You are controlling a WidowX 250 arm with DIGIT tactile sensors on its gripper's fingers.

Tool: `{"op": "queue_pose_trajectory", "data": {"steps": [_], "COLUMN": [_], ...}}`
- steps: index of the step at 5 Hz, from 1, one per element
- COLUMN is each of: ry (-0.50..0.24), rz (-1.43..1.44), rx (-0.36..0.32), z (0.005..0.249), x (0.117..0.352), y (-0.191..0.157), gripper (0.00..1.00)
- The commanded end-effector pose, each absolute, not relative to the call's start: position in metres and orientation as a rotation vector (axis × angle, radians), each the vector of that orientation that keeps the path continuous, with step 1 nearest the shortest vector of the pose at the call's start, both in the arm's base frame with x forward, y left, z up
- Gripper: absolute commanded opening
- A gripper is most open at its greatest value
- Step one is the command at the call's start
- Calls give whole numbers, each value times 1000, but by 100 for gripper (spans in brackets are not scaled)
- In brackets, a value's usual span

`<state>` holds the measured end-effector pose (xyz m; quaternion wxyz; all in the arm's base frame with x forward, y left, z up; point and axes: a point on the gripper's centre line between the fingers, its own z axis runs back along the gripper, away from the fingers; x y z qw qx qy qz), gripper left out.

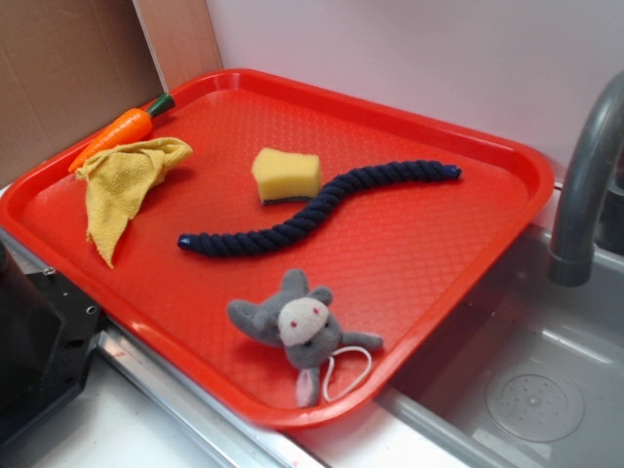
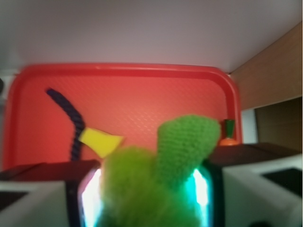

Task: Grab the green animal.

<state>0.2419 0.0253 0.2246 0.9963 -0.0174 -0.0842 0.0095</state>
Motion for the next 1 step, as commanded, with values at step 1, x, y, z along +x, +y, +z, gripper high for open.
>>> {"op": "queue_pose_trajectory", "data": {"steps": [1], "ry": [-163], "rz": [245], "rx": [-103], "z": [240], "x": [245], "y": [41], "gripper": [0]}}
